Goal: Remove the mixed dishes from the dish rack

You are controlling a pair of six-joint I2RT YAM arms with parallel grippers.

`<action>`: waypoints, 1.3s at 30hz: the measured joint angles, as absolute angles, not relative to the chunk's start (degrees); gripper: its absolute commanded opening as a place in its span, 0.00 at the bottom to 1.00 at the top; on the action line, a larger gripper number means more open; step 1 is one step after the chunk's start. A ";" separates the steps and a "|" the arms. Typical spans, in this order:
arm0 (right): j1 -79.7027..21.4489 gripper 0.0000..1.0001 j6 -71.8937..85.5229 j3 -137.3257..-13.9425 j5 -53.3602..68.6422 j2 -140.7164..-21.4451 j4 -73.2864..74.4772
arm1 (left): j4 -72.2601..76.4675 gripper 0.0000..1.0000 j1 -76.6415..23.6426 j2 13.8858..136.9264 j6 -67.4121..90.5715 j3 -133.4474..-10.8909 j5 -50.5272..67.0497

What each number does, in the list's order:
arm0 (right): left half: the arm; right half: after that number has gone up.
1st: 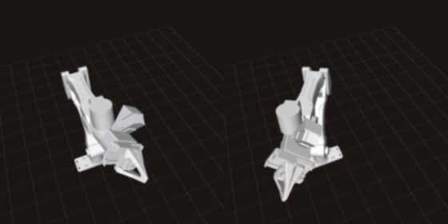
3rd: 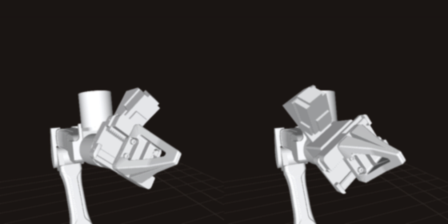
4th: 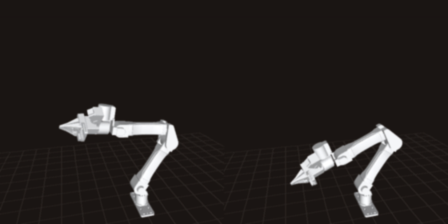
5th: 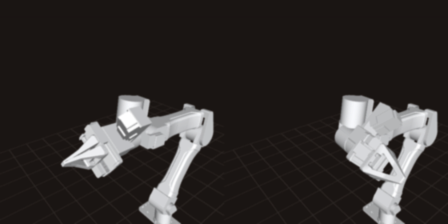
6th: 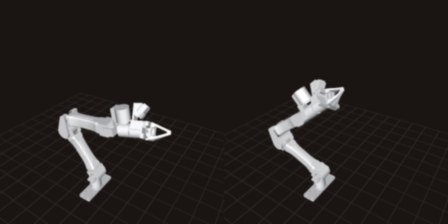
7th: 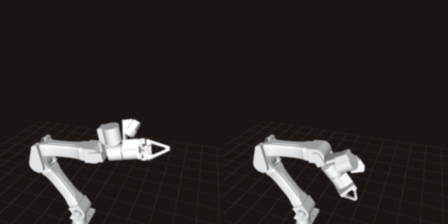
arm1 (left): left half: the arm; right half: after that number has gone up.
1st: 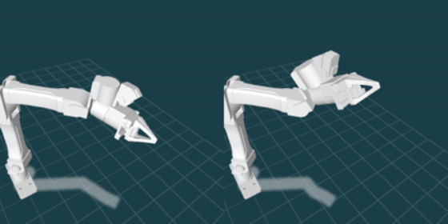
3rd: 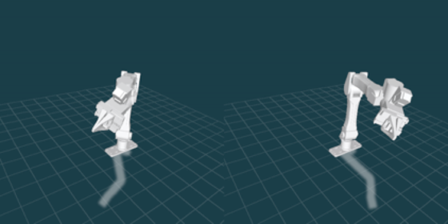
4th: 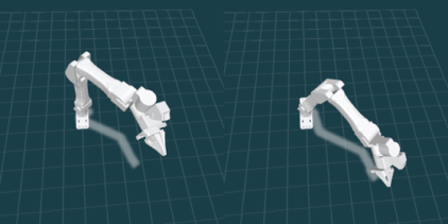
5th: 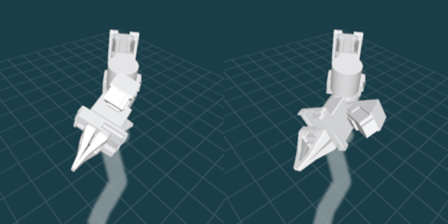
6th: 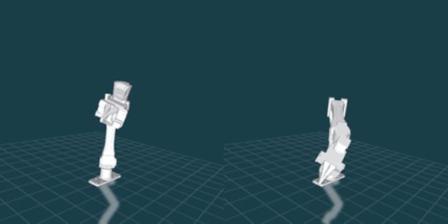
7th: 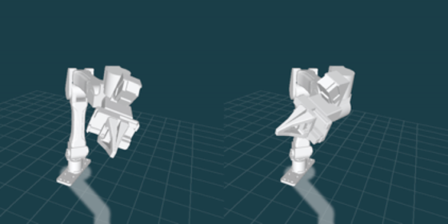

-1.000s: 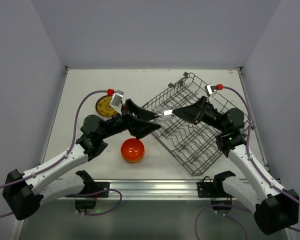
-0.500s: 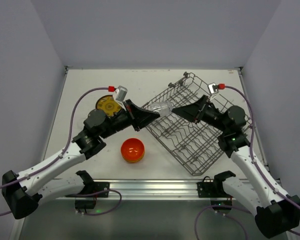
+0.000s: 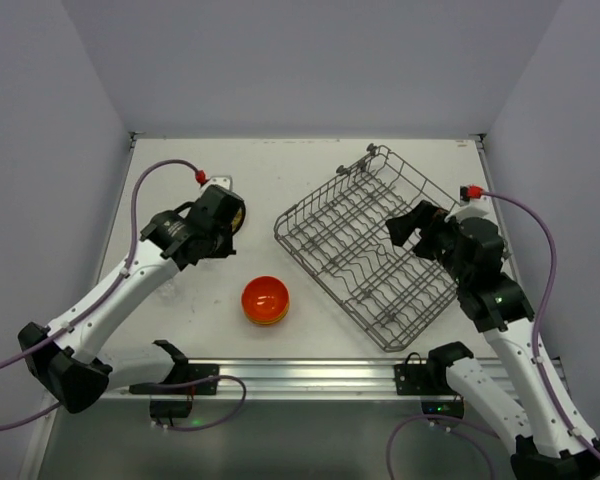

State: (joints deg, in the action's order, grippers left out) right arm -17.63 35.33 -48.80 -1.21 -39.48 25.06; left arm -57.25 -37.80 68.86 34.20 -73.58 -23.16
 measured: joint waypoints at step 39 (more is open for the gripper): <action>-17.63 0.99 28.86 -44.75 1.06 -38.46 28.32 | -54.92 0.49 -24.69 84.75 26.79 -56.38 -13.61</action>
State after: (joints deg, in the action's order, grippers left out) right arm -17.63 28.86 -44.75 1.06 -38.46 28.32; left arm -54.92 -24.69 84.75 26.79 -56.38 -13.61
